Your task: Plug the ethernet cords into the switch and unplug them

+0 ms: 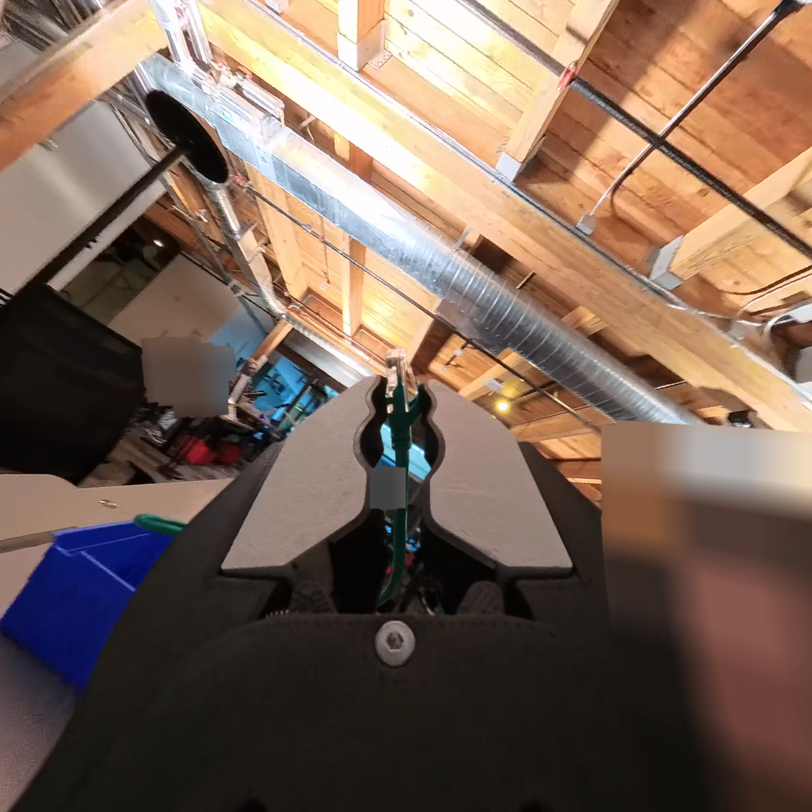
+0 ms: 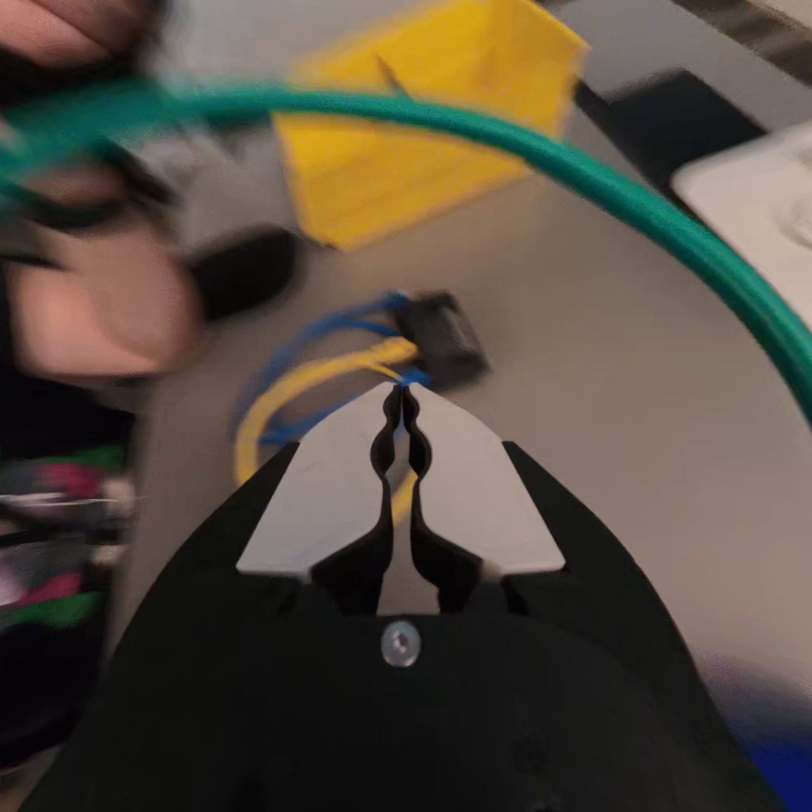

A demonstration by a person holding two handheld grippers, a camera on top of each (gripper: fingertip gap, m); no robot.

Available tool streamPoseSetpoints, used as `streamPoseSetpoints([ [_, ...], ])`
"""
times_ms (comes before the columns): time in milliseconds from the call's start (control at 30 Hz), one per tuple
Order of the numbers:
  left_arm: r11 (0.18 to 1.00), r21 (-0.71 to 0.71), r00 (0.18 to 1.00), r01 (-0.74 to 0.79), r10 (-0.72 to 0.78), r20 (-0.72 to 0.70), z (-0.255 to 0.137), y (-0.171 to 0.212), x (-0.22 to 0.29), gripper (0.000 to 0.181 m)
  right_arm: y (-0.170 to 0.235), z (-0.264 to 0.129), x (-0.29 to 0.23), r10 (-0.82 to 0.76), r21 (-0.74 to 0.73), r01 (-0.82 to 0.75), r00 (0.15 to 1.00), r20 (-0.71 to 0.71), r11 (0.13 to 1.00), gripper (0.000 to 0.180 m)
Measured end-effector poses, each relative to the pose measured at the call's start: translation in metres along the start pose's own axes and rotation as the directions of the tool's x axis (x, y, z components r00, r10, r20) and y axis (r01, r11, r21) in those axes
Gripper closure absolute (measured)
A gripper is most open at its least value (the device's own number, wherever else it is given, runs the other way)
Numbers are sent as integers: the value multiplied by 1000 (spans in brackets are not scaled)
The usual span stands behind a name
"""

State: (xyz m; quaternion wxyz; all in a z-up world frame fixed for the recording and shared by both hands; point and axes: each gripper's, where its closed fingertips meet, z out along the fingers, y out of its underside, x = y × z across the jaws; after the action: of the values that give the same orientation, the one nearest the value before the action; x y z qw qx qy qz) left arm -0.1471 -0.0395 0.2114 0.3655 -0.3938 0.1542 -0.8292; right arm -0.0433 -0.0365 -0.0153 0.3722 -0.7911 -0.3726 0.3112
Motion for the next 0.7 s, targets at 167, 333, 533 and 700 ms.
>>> streamPoseSetpoints([
  [167, 998, -55, 999, 23, -26, -47, 7, 13, 8, 167, 63, -16, 68, -385, -578, 66, 806, -450, 813, 178],
  [333, 998, -56, 998, 14, -18, -66, 6, 12, 16, 168, 90, -15, 79, -468, -728, -1, 766, -442, 686, 178],
  [533, 1000, -12, 992, 4, -5, -129, -3, -4, 41, 168, 137, -71, 120, -320, -607, -547, 532, -784, 576, 146],
  [700, 1000, -4, 979, -4, 3, -203, -10, -8, 71, 168, 121, -90, 148, -344, -462, -579, 308, -887, 672, 129],
])
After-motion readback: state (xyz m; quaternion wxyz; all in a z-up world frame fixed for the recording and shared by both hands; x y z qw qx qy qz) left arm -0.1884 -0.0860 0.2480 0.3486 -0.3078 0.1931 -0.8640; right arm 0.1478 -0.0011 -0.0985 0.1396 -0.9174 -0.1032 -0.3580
